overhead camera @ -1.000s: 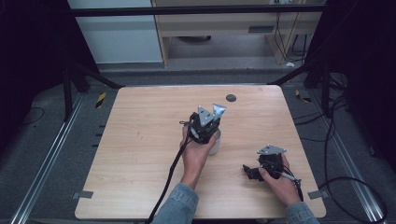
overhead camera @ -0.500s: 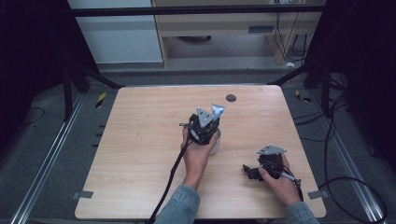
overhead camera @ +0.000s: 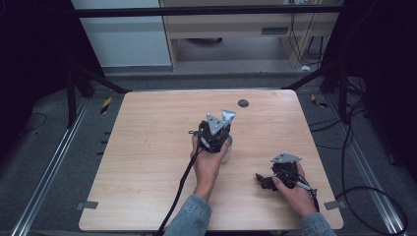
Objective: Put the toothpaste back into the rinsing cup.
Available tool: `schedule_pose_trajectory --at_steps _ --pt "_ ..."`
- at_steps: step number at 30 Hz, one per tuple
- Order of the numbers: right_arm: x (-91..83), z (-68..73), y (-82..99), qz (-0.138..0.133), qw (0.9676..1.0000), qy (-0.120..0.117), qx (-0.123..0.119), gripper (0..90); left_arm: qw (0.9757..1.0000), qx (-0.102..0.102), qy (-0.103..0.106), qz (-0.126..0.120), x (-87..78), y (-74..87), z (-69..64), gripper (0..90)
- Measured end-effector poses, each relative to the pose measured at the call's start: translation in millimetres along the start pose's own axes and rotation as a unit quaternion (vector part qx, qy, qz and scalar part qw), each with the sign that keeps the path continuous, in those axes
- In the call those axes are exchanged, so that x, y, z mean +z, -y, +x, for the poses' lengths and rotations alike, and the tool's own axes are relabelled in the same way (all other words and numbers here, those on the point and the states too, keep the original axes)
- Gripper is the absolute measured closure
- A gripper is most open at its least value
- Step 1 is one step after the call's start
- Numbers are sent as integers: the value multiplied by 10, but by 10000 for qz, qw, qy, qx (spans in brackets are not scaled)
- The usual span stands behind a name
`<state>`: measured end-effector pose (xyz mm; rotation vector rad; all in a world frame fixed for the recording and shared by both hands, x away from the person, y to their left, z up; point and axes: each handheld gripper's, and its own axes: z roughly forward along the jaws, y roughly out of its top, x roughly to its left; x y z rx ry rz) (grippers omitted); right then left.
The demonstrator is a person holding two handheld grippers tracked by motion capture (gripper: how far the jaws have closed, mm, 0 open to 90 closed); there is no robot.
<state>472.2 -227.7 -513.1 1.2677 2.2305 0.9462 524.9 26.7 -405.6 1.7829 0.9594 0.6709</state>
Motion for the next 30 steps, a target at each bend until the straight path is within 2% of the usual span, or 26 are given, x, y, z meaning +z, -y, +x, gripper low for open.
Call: schedule_pose_trajectory --at_steps 18,25,30 --pt "0 1 -1 0 10000 -1 6 4 9999 -160 23 40 59 108 29 772" --pt "0 3 0 4 10000 -3 25 4 9999 -122 15 7 61 115 9 769" --pt "0 3 0 2 10000 -1 21 4 10000 -12 -36 -71 55 144 -35 761"
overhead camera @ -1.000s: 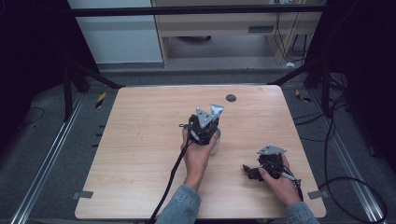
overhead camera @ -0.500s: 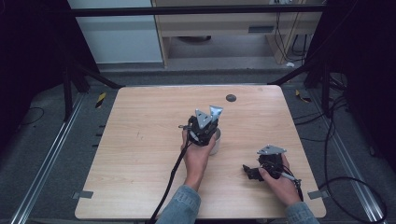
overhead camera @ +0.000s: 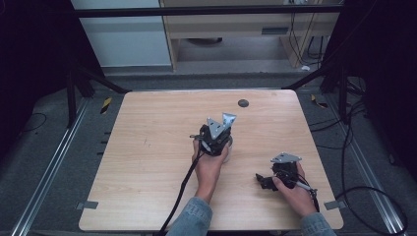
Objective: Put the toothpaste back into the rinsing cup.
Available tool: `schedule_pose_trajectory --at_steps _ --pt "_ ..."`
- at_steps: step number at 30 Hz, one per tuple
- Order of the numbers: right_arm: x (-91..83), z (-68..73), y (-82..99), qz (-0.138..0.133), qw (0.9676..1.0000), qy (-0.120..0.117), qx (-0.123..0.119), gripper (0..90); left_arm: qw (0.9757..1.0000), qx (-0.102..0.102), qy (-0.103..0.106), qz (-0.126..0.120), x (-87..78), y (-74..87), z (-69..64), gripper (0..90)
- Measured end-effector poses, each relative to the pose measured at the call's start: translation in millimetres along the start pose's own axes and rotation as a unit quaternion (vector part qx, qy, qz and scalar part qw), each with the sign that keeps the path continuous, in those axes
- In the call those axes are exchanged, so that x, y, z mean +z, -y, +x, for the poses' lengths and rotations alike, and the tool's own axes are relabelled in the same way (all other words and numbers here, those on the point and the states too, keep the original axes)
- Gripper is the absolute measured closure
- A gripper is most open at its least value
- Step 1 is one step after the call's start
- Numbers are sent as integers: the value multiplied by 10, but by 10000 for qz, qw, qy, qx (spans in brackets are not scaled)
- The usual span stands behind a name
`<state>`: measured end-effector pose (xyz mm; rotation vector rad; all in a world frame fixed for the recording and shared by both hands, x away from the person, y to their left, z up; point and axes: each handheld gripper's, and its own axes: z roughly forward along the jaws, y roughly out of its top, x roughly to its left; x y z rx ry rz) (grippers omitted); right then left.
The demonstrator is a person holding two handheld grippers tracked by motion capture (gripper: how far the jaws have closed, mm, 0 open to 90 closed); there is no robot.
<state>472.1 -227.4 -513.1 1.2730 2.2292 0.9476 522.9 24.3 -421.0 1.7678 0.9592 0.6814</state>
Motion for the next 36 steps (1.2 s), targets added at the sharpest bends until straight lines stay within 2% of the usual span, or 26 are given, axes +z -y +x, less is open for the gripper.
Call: schedule_pose_trajectory --at_steps 4,18,27,36 --pt "0 -2 0 -1 10000 1 -10 4 10000 66 -5 -13 -2 11 -31 758" --pt "0 -2 0 -3 10000 2 -11 4 9999 78 6 68 11 7 -19 724" --pt "0 -2 0 -2 10000 1 -12 4 9999 85 21 113 5 11 -5 670" --pt "0 -2 0 1 10000 0 -17 4 9998 159 -50 93 -10 12 -10 580"
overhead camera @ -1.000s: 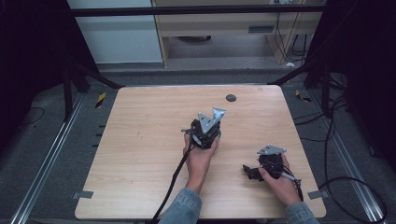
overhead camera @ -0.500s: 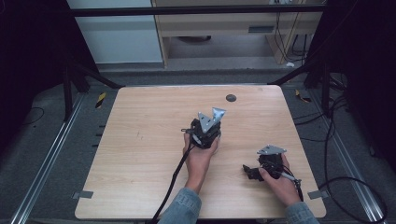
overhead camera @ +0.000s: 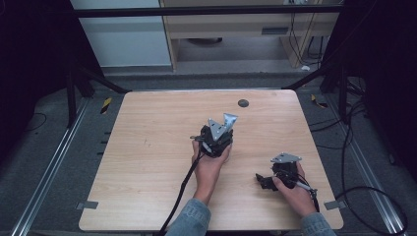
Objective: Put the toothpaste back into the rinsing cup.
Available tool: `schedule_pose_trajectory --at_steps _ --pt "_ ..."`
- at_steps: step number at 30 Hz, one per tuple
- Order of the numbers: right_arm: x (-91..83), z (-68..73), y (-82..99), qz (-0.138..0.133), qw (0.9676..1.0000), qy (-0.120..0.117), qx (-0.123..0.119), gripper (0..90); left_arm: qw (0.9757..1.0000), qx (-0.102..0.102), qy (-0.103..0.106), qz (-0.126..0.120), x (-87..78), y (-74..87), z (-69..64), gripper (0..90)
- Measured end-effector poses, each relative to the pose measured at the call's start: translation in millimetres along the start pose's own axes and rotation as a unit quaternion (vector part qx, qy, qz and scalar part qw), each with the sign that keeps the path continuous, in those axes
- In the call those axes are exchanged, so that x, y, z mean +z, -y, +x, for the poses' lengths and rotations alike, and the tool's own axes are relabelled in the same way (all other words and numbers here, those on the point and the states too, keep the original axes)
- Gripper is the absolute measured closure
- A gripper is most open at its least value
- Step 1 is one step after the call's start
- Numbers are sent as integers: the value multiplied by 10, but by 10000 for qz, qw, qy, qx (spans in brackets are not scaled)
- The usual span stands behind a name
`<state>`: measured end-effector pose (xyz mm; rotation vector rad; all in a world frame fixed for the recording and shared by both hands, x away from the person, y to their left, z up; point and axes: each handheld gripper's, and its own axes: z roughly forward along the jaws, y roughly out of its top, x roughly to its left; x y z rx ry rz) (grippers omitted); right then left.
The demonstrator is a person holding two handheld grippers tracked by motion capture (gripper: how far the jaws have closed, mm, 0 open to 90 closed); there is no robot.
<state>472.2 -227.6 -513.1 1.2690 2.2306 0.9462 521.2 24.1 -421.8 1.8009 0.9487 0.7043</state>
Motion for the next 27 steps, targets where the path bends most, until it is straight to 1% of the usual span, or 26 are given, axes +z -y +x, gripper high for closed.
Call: schedule_pose_trajectory --at_steps 7,9,10,15,18,20,23,25,27 --pt "0 0 -1 -2 10000 0 2 4 10000 22 13 34 -24 12 -17 536" --pt "0 -1 0 -3 10000 0 -7 4 10000 20 27 66 -32 13 -20 511" --pt "0 0 0 -1 10000 0 -1 4 9999 30 37 97 -33 13 -22 484" --pt "0 0 0 -3 10000 1 -1 4 9998 89 74 181 -56 24 -32 449" --pt "0 -1 -1 -3 10000 1 -3 4 9995 98 119 261 -77 25 -14 403" --pt "0 1 0 -1 10000 1 7 4 9994 120 130 294 -92 22 -5 396" --pt "0 1 0 -2 10000 1 5 4 9986 194 177 450 -109 21 9 385" --pt "0 1 0 1 10000 -1 8 4 9983 220 211 487 -127 23 15 365" --pt "0 -1 0 -5 10000 2 -2 4 9981 198 254 518 -142 23 17 333"
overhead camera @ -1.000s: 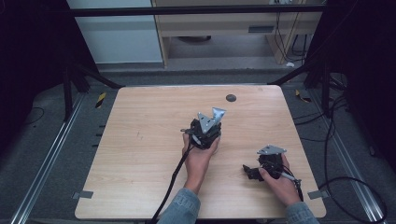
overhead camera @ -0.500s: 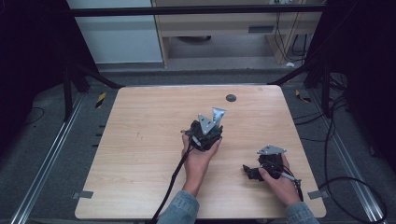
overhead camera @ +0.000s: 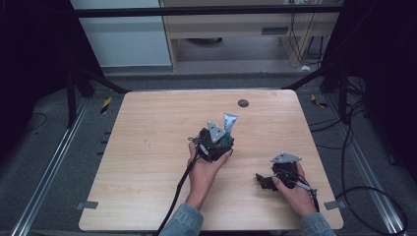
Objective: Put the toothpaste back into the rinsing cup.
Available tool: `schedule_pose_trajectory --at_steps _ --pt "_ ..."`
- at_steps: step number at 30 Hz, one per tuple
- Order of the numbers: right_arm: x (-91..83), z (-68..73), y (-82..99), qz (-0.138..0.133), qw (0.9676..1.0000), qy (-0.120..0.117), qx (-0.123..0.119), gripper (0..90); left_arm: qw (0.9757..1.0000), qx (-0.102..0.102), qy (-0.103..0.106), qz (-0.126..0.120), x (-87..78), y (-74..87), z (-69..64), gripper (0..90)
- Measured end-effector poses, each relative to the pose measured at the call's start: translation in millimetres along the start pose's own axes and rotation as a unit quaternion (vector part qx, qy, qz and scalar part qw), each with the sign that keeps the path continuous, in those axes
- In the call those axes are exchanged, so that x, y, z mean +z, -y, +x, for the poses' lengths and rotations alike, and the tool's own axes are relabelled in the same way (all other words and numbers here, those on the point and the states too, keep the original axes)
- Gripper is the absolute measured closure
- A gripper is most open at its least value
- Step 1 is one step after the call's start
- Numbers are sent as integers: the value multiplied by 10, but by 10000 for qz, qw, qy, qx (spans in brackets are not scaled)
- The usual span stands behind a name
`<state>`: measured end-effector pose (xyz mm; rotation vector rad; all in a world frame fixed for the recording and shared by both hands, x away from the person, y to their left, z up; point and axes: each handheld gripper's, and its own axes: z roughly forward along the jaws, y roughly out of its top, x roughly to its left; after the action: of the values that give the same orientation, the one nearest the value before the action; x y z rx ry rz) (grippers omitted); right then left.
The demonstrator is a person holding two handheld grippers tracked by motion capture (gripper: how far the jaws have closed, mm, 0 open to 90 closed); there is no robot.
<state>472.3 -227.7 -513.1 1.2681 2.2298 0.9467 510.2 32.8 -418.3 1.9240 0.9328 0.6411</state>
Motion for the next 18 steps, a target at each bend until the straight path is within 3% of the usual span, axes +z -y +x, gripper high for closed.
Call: schedule_pose_trajectory --at_steps 7,14,18 --pt "0 1 0 4 10000 -2 2 4 9997 -4 164 152 -61 -7 12 187" --pt "0 1 0 5 10000 -1 6 4 9987 -76 433 263 -148 4 49 120" --pt "-1 2 0 6 10000 -3 13 4 9985 -84 461 292 -238 16 120 108"
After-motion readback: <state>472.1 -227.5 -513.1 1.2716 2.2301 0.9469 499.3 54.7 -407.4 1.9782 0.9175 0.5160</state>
